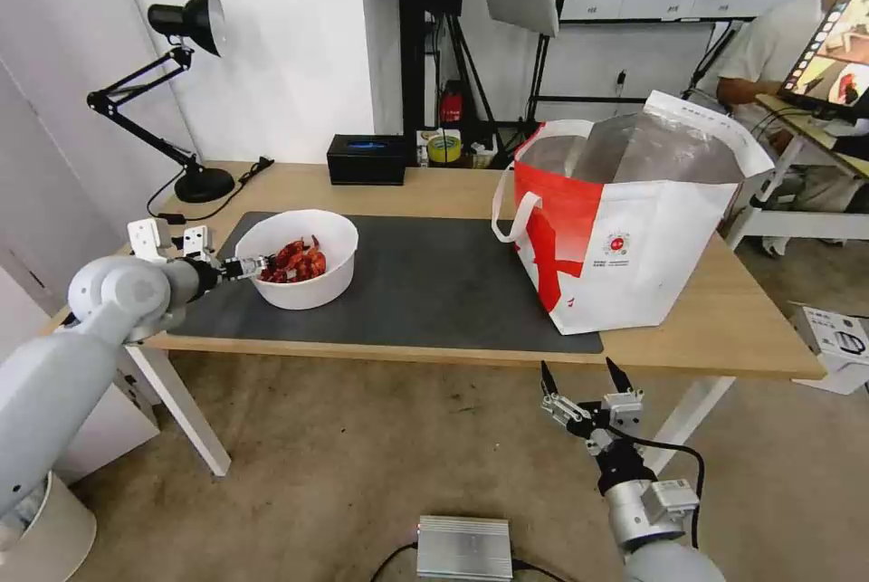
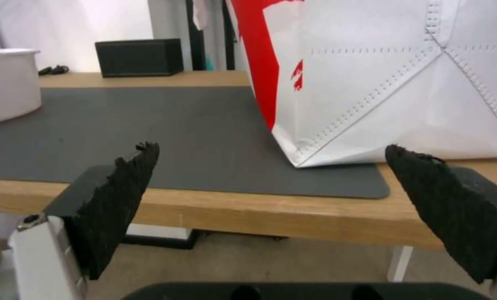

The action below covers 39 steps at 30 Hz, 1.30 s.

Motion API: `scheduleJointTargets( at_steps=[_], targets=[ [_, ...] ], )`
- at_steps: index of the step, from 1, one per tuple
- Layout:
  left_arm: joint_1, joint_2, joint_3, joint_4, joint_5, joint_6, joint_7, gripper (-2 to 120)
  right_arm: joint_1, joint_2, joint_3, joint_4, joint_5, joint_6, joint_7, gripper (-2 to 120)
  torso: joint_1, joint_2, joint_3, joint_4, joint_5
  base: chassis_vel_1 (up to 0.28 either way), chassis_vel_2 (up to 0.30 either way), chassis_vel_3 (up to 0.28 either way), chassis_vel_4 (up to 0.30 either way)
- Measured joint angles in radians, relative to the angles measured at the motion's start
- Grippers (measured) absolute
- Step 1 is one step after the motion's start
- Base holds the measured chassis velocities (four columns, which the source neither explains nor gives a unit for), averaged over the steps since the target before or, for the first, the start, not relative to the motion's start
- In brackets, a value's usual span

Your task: Pick up the trash from the table and place it into the takeout bag.

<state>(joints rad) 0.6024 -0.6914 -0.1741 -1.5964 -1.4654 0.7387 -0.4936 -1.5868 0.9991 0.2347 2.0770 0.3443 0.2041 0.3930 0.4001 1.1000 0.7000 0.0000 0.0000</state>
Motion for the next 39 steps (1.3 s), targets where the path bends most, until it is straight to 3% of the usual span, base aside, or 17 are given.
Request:
scheduleJointTargets(
  at_steps=[10,22,39],
  targets=[
    [-0.125,0.010,0.104,0.065,-0.101,0.002,-0.111,100,0.000,0.000,0.000,0.000,0.000,0.000,0.000,100,0.000,0.000,0.000,0.0000,0.0000,0.000,0.000,0.000,0.000],
    [-0.149,-0.019,0.150,0.117,-0.116,-0.002,-0.155,99,0.000,0.000,0.000,0.000,0.000,0.000,0.000,100,0.000,0.000,0.000,0.0001,0.0004,0.000,0.000,0.000,0.000],
    [-0.158,-0.012,0.179,0.111,-0.117,-0.001,-0.189,36,0.000,0.000,0.000,0.000,0.000,0.000,0.000,100,0.000,0.000,0.000,-0.0004,-0.0009,0.000,0.000,0.000,0.000]
  ],
)
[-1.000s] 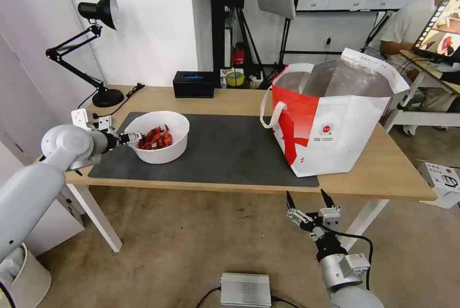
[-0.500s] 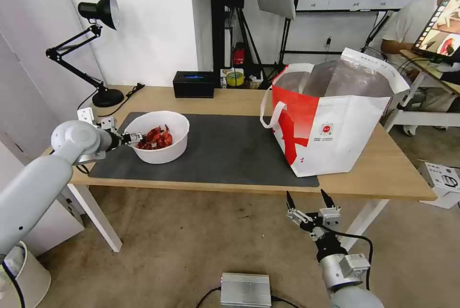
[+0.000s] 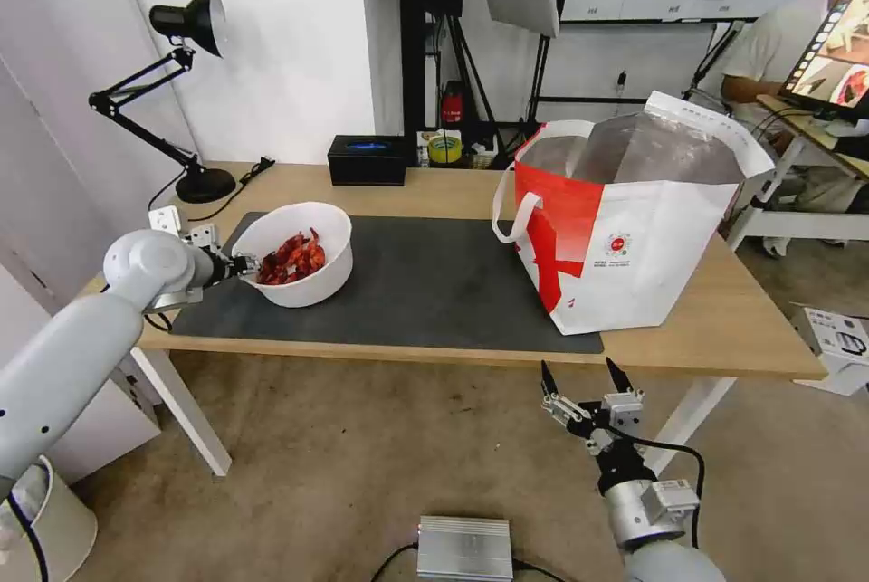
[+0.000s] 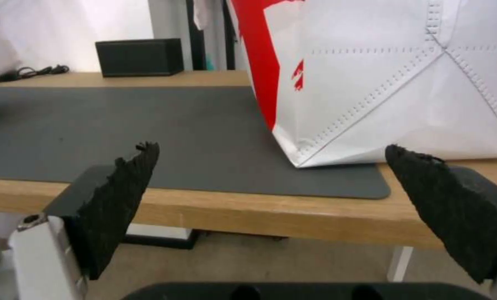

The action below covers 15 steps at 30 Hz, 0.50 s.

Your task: Pick up the trash from the table and place it into the takeout bag.

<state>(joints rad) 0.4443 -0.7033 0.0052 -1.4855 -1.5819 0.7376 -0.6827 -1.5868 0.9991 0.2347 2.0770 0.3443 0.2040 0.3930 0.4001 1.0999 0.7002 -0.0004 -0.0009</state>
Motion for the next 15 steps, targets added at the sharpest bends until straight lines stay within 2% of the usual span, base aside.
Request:
scheduleJointTargets(
  at_steps=[2,6,9,15],
  targets=[
    [0.002,0.005,0.001,-0.011,0.000,0.000,-0.003,25,0.000,0.000,0.000,0.000,0.000,0.000,0.000,100,0.000,0.000,0.000,0.0003,0.0009,0.000,0.000,0.000,0.000],
    [0.004,0.008,0.001,-0.018,0.000,0.000,-0.010,18,0.000,0.000,0.000,0.000,0.000,0.000,0.000,100,0.000,0.000,0.000,0.0002,0.0007,0.000,0.000,0.000,0.000],
    [0.010,0.016,-0.004,-0.042,-0.004,0.000,-0.016,3,0.000,0.000,0.000,0.000,0.000,0.000,0.000,100,0.000,0.000,0.000,0.0001,0.0009,0.000,0.000,0.000,0.000],
    [0.021,0.022,-0.025,-0.079,-0.019,-0.001,-0.028,0,0.000,0.000,0.000,0.000,0.000,0.000,0.000,100,0.000,0.000,0.000,0.0005,0.0007,0.000,0.000,0.000,0.000]
  ],
)
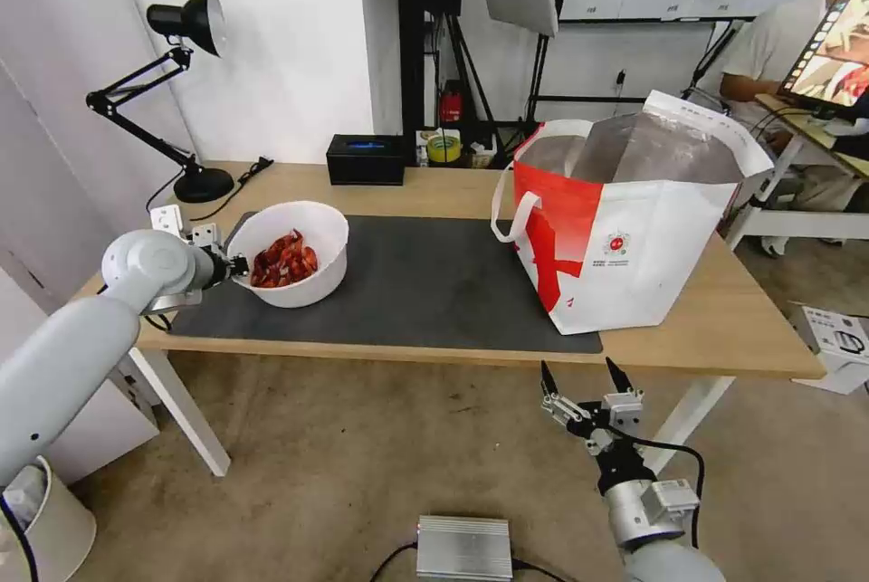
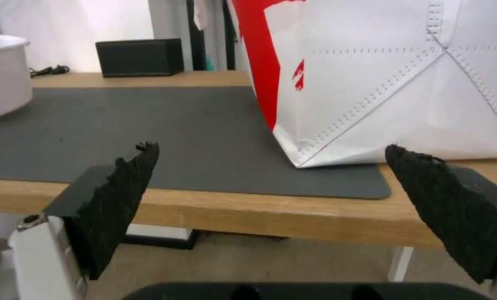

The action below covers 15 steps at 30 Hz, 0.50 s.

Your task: Pick up the trash from the table and place it into the takeout bag.

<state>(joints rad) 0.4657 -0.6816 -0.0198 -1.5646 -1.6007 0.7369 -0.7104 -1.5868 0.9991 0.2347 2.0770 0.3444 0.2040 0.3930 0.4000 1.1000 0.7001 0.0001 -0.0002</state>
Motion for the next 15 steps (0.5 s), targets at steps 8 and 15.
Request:
scheduleJointTargets(
  at_steps=[8,15],
  targets=[
    [-0.046,0.004,-0.018,-0.067,-0.047,-0.010,-0.028,0,0.000,0.000,0.000,0.000,0.000,0.000,0.000,100,0.000,0.000,0.000,0.0001,0.0001,0.000,0.000,0.000,0.000],
    [-0.216,-0.021,0.057,-0.112,-0.131,-0.025,-0.079,0,0.000,0.000,0.000,0.000,0.000,0.000,0.000,100,0.000,0.000,0.000,-0.0003,0.0005,0.000,0.000,0.000,0.000]
  ],
)
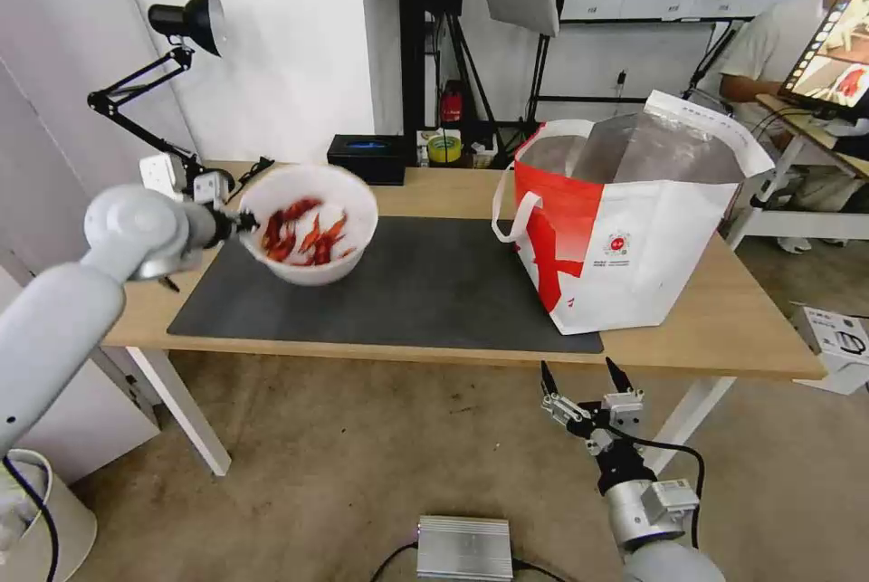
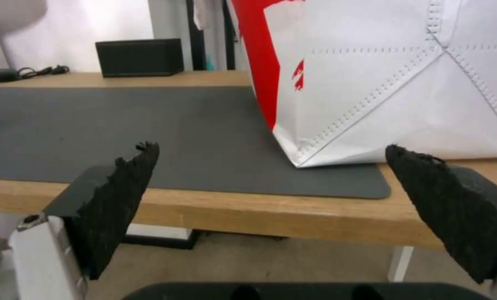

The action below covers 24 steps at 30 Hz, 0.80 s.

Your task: Pick up the trash from the table and place it into the takeout bag.

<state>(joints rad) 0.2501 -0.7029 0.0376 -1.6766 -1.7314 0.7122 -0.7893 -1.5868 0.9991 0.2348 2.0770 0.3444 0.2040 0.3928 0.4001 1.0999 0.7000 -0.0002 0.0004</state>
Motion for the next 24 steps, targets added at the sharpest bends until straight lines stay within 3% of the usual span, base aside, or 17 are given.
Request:
scheduleJointTargets(
  at_steps=[11,13,16,24],
  targets=[
    [-0.252,-0.099,0.174,0.051,-0.082,-0.018,-0.051,0,0.000,0.000,0.000,0.000,0.000,0.000,0.000,100,0.000,0.000,0.000,0.0002,0.0000,0.000,0.000,0.000,0.000],
    [-0.304,-0.136,0.200,0.072,-0.093,-0.018,-0.057,0,0.000,0.000,0.000,0.000,0.000,0.000,0.000,100,0.000,0.000,0.000,0.0001,-0.0001,0.000,0.000,0.000,0.000],
    [-0.425,-0.241,0.260,0.137,-0.117,-0.022,-0.080,0,0.000,0.000,0.000,0.000,0.000,0.000,0.000,100,0.000,0.000,0.000,0.0000,0.0000,0.000,0.000,0.000,0.000],
    [-0.536,-0.382,0.313,0.236,-0.138,-0.034,-0.101,0,0.000,0.000,0.000,0.000,0.000,0.000,0.000,100,0.000,0.000,0.000,-0.0001,0.0000,0.000,0.000,0.000,0.000]
  ],
)
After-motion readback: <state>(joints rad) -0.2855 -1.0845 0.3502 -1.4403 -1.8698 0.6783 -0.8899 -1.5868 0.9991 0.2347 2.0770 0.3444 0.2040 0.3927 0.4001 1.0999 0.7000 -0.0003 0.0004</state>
